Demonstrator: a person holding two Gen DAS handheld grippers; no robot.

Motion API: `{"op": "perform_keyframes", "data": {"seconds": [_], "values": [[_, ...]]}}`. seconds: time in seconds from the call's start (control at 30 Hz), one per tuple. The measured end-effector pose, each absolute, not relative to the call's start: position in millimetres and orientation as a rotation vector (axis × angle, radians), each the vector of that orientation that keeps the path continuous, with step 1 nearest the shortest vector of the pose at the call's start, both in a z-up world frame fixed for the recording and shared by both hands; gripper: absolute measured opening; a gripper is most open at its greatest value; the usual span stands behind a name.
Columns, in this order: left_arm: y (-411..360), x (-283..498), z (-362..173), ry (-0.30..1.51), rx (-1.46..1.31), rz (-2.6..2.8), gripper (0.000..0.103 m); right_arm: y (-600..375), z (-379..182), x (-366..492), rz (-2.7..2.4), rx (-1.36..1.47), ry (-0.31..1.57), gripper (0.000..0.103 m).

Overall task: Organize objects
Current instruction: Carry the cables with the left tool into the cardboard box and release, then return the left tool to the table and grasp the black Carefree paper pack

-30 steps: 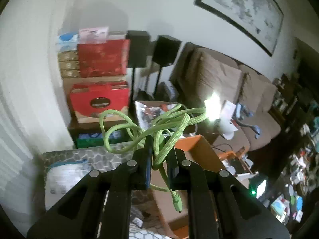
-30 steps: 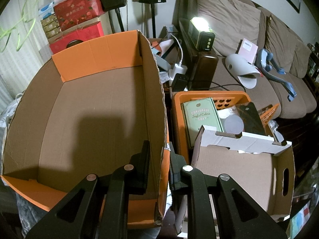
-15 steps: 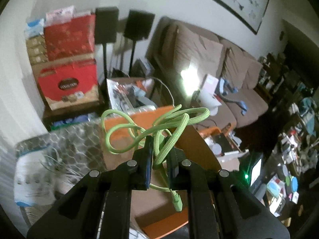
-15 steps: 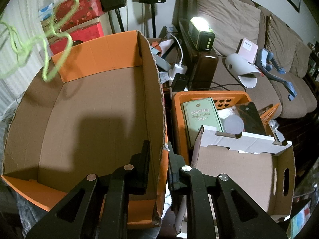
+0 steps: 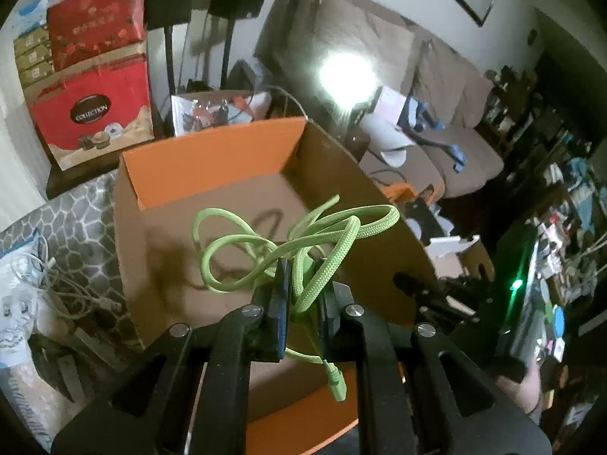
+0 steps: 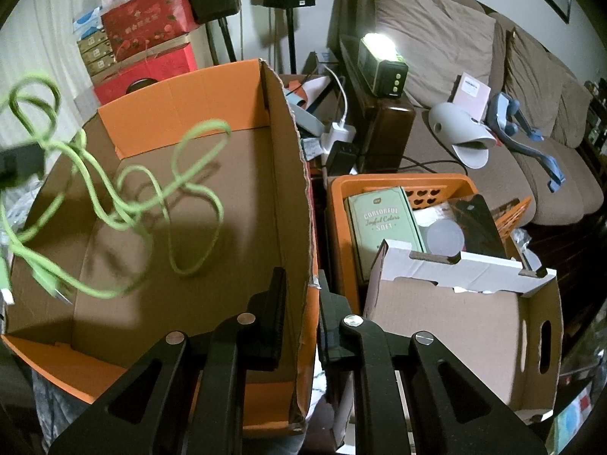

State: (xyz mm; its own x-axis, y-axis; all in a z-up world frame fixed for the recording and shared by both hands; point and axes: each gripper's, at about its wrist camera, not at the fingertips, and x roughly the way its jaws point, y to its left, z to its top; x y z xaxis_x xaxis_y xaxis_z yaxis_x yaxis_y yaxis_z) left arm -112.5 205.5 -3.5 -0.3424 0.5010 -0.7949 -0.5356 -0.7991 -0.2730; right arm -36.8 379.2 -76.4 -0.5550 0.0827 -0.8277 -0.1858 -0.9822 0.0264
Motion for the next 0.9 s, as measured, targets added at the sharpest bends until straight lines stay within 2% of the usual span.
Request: {"op": "perform_keyframes", "data": {"seconds": [0.4,0.5,0.57,0.67,0.77,0.9], "values": [[212.0,-105.7,-29.9,0.116,-1.298,2.128,0.014,380.1,-76.0,-37.1,2.639,-1.393,0.169,0.011],[210.7,-105.0,-30.1,0.124,-1.297,2.139,0.032,380.1,-75.8,-37.6,2.639,-1.392,0.169,0.011],[206.7,-104.2,-28.2,0.112,-1.291,2.15,0.048,380.2,-76.3,-36.7,2.64,-1.392,0.17,0.011],[196.3,-105.2,-20.8,0.09,-1.261,2.173,0.064,380.2,-76.4,-36.5,2.64,-1.392,0.169,0.011],[187.6,-102.9,-10.6,0.1,-1.22,2.216,0.078,380.3,-76.6,-36.4,2.641,-1.391,0.17,0.011],[170.4,-101.3,1.2,0.113,-1.184,2.273,0.09,380.2,-76.6,-36.4,2.641,-1.391,0.171,0.011]]}}
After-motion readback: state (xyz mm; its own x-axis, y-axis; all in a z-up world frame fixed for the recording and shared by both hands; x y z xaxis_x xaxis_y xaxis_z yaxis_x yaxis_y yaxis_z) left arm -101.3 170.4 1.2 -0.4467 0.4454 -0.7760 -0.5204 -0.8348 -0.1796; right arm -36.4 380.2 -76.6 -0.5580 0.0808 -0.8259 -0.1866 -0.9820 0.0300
